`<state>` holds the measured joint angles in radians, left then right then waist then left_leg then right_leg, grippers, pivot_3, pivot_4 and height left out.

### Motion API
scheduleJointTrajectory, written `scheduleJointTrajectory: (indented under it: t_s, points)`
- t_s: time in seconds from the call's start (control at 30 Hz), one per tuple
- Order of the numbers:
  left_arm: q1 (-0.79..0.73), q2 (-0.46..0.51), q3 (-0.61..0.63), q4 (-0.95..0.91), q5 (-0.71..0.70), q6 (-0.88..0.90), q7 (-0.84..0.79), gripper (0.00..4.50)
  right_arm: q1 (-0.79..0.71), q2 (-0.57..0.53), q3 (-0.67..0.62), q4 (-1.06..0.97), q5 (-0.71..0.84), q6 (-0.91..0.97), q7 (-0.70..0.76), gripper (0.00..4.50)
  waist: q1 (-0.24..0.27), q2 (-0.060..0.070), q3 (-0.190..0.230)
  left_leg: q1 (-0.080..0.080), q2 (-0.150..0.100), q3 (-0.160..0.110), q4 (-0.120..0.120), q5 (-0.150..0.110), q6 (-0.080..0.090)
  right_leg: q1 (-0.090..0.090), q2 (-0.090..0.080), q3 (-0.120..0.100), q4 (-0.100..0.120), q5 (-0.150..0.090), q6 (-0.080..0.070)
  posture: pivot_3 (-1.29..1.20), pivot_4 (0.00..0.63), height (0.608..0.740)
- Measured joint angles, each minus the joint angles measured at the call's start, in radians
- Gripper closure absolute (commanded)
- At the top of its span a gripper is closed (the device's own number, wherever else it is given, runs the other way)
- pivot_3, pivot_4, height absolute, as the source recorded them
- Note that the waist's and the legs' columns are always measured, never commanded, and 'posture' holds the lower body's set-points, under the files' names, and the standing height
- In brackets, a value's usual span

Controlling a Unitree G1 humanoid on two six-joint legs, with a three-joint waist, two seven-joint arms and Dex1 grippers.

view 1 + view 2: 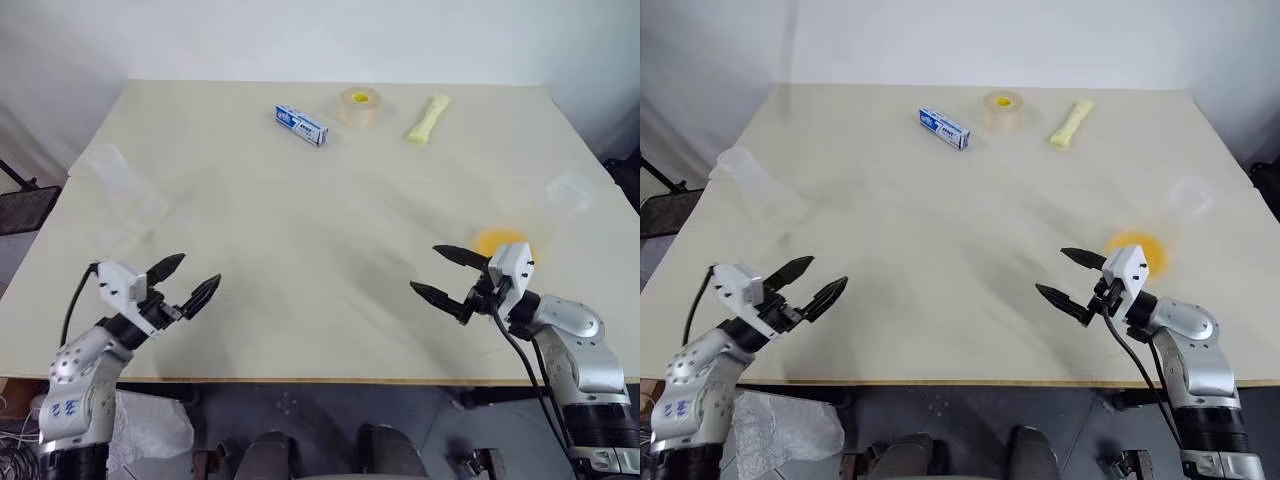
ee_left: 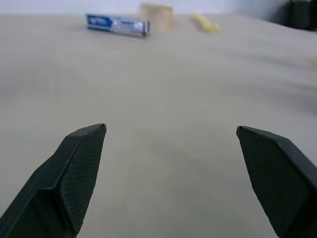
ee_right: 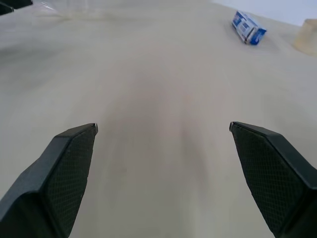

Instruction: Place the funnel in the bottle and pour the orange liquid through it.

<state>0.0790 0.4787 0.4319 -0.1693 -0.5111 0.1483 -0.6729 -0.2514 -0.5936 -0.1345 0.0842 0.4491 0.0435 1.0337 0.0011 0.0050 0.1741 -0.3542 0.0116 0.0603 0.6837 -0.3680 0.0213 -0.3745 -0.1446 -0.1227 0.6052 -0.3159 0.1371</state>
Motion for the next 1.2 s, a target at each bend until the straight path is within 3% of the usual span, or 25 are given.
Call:
scheduleJointTrajectory:
  t_s: [0.13,0.33,0.53,0.7,1.2]
  points:
    - [0.16,-0.021,0.104,-0.119,-0.043,0.017,0.051,0.0,-0.09,0.014,0.025,0.095,-0.013,-0.004,0.038,0.02,-0.004,-0.001,0.001,0.0,0.0,0.0,0.0,0.0,0.0,0.0,-0.001,0.0,-0.001,0.0,0.0,0.0,0.15,0.74]
    - [0.18,-0.027,0.2,-0.17,-0.077,0.074,0.187,0.0,-0.167,0.045,0.049,0.145,-0.029,-0.037,0.074,0.02,0.012,-0.002,0.001,0.0,-0.001,-0.001,0.001,0.0,0.0,0.001,-0.001,0.0,0.0,0.0,0.0,0.0,0.15,0.74]
    - [-0.065,0.063,0.217,-0.064,-0.047,0.176,0.364,0.0,-0.197,0.066,0.058,0.132,-0.025,-0.026,0.089,0.02,0.02,-0.002,0.001,0.0,-0.001,-0.001,0.002,0.0,0.0,0.0,-0.001,0.0,0.002,0.0,0.0,0.0,0.15,0.74]
    - [-0.287,0.132,0.153,0.134,0.049,0.185,0.433,0.0,-0.215,0.072,0.059,0.076,0.01,0.03,0.098,0.02,0.018,-0.002,0.001,0.0,-0.002,-0.001,0.002,0.0,0.0,-0.001,0.0,-0.002,0.003,0.0,0.0,0.0,0.15,0.74]
    - [-0.829,0.184,-0.018,0.921,0.252,-0.128,0.378,0.0,-0.245,0.096,0.061,0.031,0.014,0.051,0.082,0.02,0.009,-0.006,0.003,-0.001,-0.009,-0.001,0.001,0.0,0.0,-0.001,-0.002,-0.011,0.005,0.001,0.002,0.0,0.15,0.74]
